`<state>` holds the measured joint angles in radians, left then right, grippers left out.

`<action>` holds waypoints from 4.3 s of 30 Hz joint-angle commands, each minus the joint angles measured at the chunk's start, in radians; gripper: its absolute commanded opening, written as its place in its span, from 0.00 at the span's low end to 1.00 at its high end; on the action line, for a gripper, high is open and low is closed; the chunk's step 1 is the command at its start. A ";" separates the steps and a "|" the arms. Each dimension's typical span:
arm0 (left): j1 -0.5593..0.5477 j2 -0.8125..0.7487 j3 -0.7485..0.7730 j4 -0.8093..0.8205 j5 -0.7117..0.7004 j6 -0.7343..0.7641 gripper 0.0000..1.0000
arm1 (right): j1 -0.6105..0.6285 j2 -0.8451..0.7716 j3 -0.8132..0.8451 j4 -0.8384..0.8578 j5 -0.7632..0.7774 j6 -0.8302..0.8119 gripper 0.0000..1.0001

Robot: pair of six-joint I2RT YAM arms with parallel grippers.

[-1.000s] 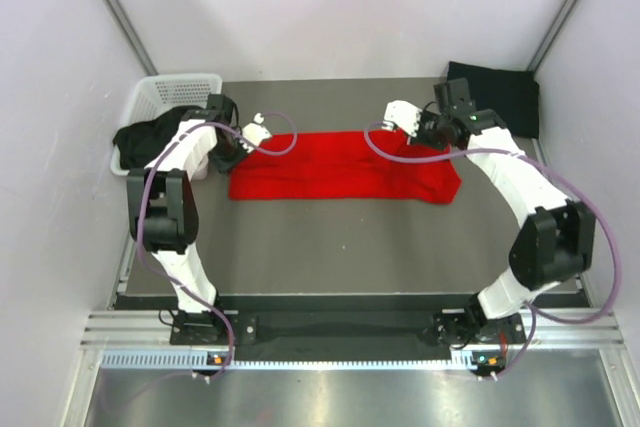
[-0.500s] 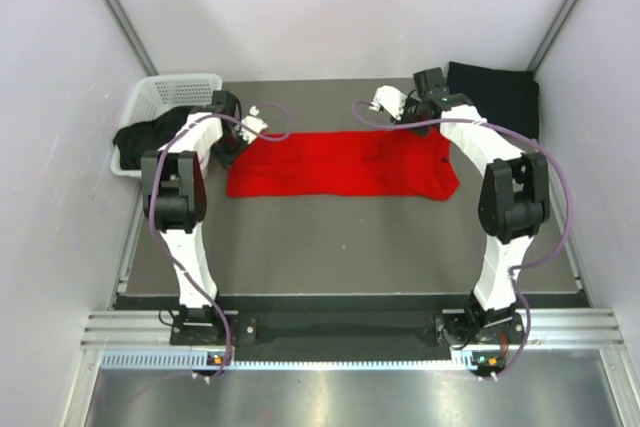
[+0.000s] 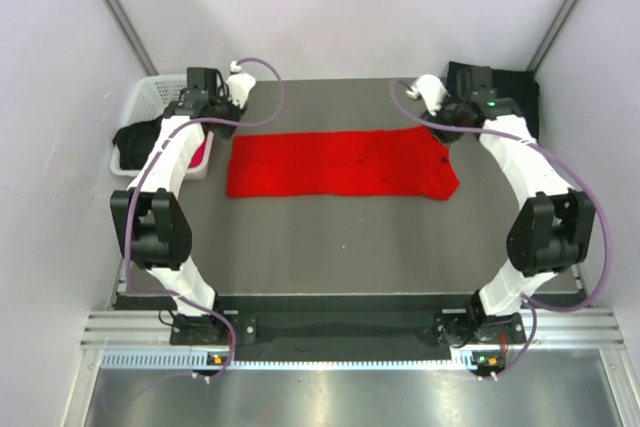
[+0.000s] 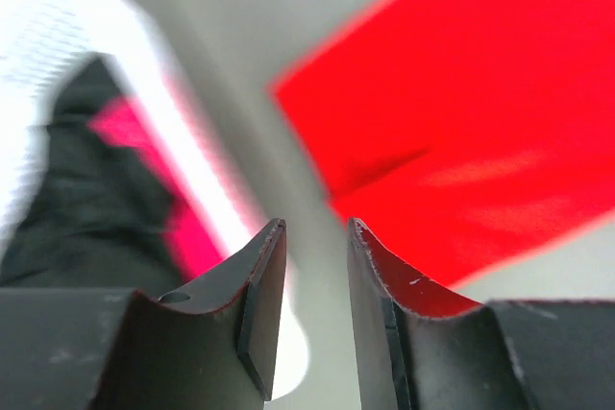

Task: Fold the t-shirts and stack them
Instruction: Fold the tshirt

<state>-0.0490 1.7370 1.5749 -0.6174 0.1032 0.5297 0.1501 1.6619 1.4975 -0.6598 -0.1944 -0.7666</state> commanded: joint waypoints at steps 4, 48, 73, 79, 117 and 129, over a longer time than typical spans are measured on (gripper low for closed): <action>-0.008 0.104 -0.130 -0.182 0.159 -0.011 0.36 | -0.202 0.188 0.124 -0.478 -0.378 -0.102 0.53; -0.008 0.354 -0.033 -0.205 0.087 -0.048 0.32 | -0.208 0.464 0.204 -0.620 -0.454 -0.241 0.19; -0.002 0.381 -0.001 -0.189 0.069 -0.016 0.31 | -0.271 0.515 0.378 -0.707 -0.376 -0.232 0.00; 0.000 0.378 0.004 -0.177 0.070 -0.016 0.31 | -0.273 0.535 0.414 -0.721 -0.372 -0.226 0.01; 0.000 0.394 0.050 -0.191 0.076 0.000 0.31 | -0.273 0.595 0.342 -0.672 -0.287 -0.220 0.21; 0.001 0.414 0.024 -0.173 0.023 0.024 0.30 | -0.270 0.592 0.279 -0.508 -0.129 -0.129 0.20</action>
<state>-0.0551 2.1231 1.6318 -0.8165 0.1722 0.5255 -0.1284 2.2627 1.8095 -1.2930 -0.4206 -0.9115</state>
